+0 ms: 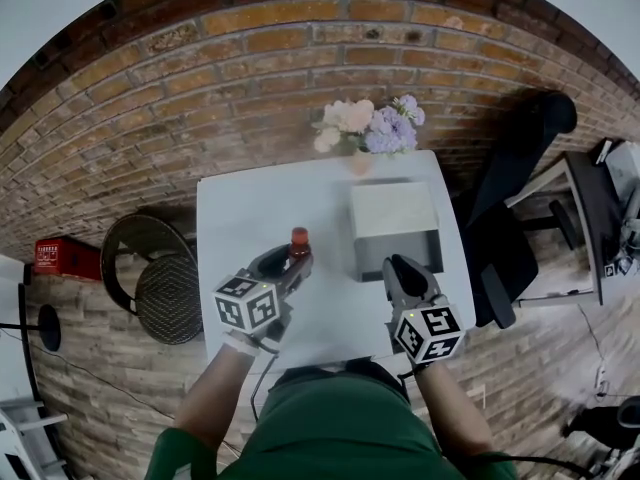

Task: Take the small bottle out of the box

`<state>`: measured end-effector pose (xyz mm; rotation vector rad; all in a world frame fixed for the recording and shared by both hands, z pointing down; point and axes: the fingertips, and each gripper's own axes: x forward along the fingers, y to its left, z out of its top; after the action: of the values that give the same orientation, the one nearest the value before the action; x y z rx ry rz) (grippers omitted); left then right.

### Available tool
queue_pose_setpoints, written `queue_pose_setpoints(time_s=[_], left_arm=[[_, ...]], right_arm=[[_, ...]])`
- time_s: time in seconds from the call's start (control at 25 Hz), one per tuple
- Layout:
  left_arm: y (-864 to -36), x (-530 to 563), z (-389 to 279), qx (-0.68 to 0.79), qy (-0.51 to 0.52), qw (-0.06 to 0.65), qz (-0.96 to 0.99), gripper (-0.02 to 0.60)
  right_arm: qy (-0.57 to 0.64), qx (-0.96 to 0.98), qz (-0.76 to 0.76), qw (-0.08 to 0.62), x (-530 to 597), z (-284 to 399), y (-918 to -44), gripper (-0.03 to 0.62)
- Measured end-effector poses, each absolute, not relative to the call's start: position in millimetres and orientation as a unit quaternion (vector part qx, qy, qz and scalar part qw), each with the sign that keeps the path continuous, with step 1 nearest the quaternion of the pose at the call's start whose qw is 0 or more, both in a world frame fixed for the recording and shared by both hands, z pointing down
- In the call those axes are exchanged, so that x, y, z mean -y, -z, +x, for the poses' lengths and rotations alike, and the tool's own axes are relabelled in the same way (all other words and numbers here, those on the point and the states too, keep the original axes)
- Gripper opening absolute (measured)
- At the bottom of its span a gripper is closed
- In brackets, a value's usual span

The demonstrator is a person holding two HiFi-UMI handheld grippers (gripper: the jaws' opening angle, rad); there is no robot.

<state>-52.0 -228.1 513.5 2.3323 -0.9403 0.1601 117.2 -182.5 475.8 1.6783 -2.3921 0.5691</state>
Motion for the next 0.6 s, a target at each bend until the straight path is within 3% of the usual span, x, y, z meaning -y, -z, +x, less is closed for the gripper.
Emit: queue_pose_setpoints(time_s=[0.6], left_arm=[[-506.6, 220.6, -88.6, 0.357, -0.025, 0.326, 0.875, 0.210]], right_arm=[[-0.186, 0.798, 0.569, 0.066, 186.8, 102.5, -457.9, 0.029]])
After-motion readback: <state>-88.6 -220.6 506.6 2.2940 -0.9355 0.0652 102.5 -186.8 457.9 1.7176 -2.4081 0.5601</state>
